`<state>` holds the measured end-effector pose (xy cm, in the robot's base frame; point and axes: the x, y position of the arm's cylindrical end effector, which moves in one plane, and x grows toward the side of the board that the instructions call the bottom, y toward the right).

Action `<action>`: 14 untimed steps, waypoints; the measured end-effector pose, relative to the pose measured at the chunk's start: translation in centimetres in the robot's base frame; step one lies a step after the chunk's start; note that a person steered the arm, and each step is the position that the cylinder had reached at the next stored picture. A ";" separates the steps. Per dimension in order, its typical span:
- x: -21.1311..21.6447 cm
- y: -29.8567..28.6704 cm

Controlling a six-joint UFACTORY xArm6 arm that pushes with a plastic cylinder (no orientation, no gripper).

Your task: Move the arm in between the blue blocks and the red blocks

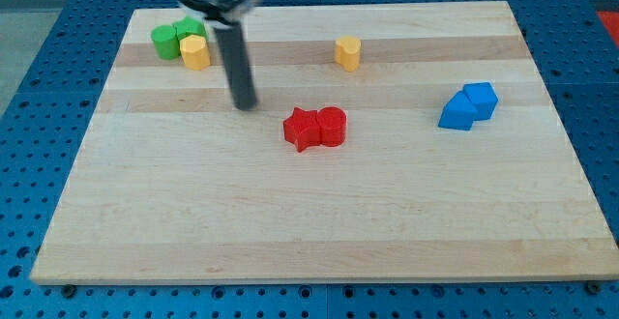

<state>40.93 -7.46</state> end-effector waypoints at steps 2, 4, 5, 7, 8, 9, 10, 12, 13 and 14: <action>-4.9 8.8; -4.9 9.6; -5.0 13.8; -10.8 17.3; -11.6 17.2; -11.2 17.1; -10.0 15.9; -9.4 15.4; -9.4 15.3; -9.3 15.2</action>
<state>31.68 7.78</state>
